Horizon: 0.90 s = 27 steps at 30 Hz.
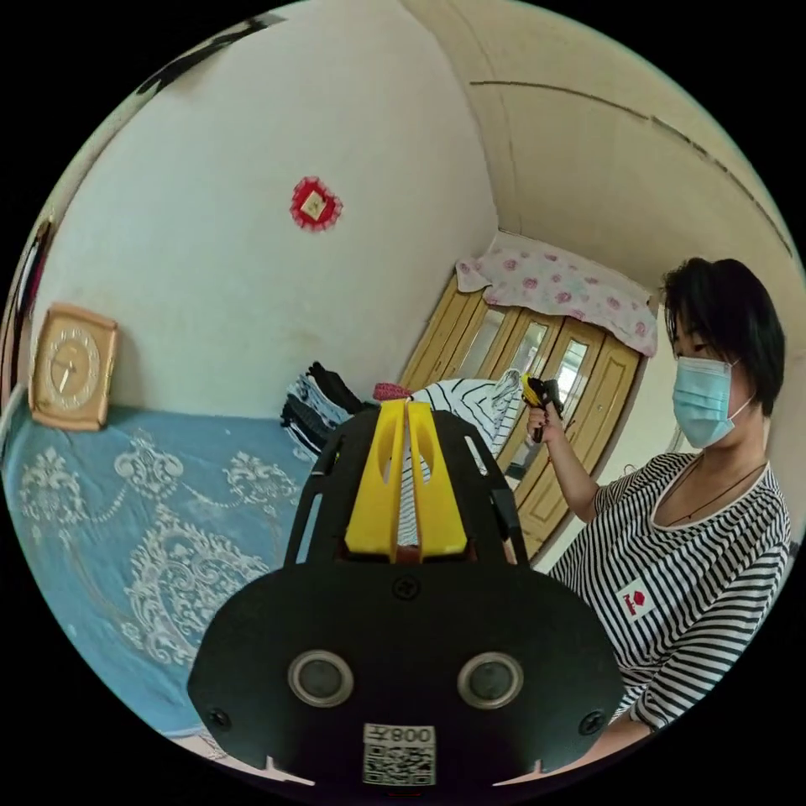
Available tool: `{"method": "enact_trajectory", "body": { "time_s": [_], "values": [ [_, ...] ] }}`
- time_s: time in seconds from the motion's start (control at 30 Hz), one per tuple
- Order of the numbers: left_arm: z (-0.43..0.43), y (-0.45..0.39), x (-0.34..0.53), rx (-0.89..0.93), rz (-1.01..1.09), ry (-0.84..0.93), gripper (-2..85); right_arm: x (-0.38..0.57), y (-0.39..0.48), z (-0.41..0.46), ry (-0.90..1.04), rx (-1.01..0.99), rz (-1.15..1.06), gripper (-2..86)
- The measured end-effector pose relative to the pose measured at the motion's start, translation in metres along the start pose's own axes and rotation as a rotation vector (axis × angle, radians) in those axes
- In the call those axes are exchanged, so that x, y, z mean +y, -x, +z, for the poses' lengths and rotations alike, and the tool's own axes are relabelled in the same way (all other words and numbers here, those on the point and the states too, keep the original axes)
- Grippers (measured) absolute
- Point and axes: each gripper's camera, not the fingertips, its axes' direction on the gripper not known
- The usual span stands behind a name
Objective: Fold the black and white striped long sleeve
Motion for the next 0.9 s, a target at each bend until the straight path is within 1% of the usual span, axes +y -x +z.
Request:
{"method": "enact_trajectory", "body": {
  "time_s": [0.13,0.33,0.57,0.9],
  "values": [
    [-0.025,-0.051,-0.042,-0.06,0.086,-0.035,0.2,0.008,-0.006,0.0,0.012,-0.009,-0.007,0.5],
    [-0.054,-0.116,-0.083,-0.128,0.153,-0.084,0.2,0.018,-0.009,0.004,0.045,-0.059,-0.029,0.4],
    [-0.088,-0.181,-0.107,-0.183,0.199,-0.108,0.2,0.028,0.0,0.004,0.036,-0.138,-0.062,0.5],
    [-0.153,-0.271,-0.126,-0.246,0.255,-0.171,0.3,0.032,0.046,0.001,0.026,-0.196,-0.184,0.5]
  ]
}}
